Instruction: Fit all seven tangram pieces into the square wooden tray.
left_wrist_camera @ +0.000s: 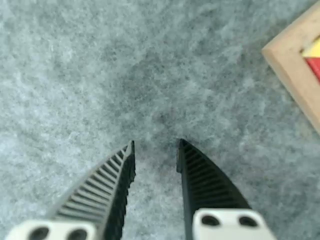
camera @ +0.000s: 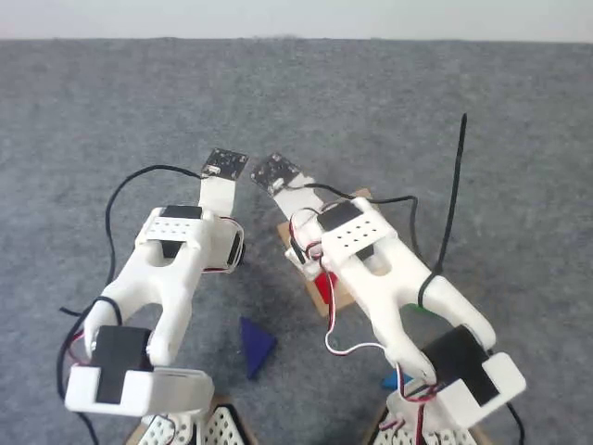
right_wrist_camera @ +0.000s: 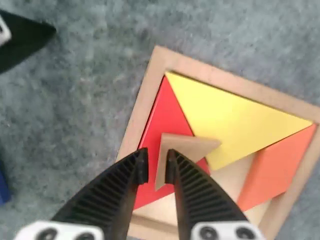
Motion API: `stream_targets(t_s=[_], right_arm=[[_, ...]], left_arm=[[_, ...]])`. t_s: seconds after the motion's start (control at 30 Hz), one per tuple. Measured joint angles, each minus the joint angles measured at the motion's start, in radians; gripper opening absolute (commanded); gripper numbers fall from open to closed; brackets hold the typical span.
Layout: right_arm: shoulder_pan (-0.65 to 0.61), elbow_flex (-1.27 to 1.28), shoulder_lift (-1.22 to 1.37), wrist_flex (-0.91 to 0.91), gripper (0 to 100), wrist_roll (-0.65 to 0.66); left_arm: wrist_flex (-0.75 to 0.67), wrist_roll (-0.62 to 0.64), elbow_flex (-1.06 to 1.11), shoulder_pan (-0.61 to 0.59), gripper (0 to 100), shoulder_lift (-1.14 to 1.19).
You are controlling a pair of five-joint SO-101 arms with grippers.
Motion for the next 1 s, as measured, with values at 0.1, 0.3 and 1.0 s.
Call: stream_targets(t_s=[0.1, 0.3, 1.0], right_arm=[[-0.002, 0.018, 0.0, 0.0, 9.3, 0.0], [0.025, 0.02, -0.002, -0.002, 9.3, 0.0], [0.203, 0.021, 0.0, -0.006, 9.3, 0.071]], left_arm=[[0.0, 0.0, 0.0, 0.0, 14, 0.0], [0.0, 0.0, 0.0, 0.0, 14, 0.0], [0.0, 0.0, 0.0, 0.0, 14, 0.0]])
